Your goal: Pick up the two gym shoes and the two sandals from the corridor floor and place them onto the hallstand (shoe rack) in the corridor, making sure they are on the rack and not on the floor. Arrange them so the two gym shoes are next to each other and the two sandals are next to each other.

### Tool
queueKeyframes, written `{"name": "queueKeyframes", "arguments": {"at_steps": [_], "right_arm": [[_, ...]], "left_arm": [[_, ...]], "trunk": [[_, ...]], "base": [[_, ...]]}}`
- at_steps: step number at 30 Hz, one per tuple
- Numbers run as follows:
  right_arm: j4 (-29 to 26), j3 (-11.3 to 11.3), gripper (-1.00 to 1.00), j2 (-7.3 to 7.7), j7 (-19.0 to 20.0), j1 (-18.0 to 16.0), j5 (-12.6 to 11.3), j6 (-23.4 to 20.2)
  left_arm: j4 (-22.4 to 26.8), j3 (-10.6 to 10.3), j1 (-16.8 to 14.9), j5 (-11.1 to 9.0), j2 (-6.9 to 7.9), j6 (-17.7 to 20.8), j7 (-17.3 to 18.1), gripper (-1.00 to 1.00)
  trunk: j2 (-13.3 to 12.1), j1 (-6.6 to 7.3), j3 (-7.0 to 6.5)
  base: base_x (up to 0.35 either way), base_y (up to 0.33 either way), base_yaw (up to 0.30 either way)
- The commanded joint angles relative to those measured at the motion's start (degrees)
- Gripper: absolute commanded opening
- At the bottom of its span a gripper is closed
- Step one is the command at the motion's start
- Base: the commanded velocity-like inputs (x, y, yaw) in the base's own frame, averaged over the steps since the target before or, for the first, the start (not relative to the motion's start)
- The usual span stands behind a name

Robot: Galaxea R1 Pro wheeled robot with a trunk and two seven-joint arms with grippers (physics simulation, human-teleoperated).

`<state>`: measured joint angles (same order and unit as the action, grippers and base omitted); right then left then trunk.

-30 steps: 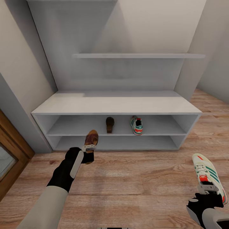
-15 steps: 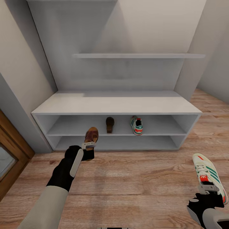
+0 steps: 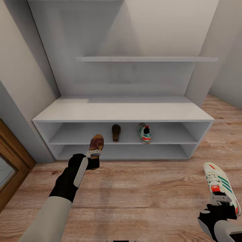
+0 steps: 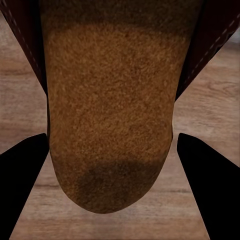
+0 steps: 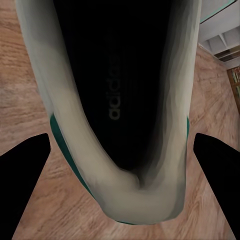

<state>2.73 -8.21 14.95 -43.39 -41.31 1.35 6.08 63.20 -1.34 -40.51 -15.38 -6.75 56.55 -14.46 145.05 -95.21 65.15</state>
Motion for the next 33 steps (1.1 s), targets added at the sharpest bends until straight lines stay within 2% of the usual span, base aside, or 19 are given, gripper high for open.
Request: {"name": "queueKeyframes", "arguments": {"at_steps": [1,8,16,25,33], "right_arm": [[0.26,-0.05,-1.00,-0.01,-0.12,-0.12,0.14,0.43],[0.26,-0.05,-1.00,-0.01,-0.12,-0.12,0.14,0.43],[0.26,-0.05,-1.00,0.05,-0.12,-0.13,0.14,0.43],[0.26,-0.03,-1.00,0.12,-0.12,-0.12,0.14,0.43],[0.26,0.03,-1.00,4.00,-0.06,-0.11,0.10,0.43]], "left_arm": [[0.05,-0.05,-0.03,-0.61,0.00,0.17,-0.57,-1.00],[-0.06,0.37,-0.02,-0.54,0.07,0.21,-0.57,-1.00],[-0.10,2.14,-0.01,-0.53,0.07,0.22,-0.57,-1.00],[-0.57,2.59,-0.02,-0.53,0.07,0.22,-0.57,-1.00],[-0.62,2.72,-0.02,-0.53,0.07,0.22,-0.57,-1.00]], "trunk": [[0.02,0.01,0.05],[0.02,0.01,0.05],[0.02,0.01,0.05],[0.02,0.01,0.05],[0.02,0.01,0.05]], "base": [[0.039,0.000,0.000],[0.143,0.020,0.000],[0.057,0.008,0.000],[0.120,-0.093,0.000],[0.011,-0.009,0.000]]}}
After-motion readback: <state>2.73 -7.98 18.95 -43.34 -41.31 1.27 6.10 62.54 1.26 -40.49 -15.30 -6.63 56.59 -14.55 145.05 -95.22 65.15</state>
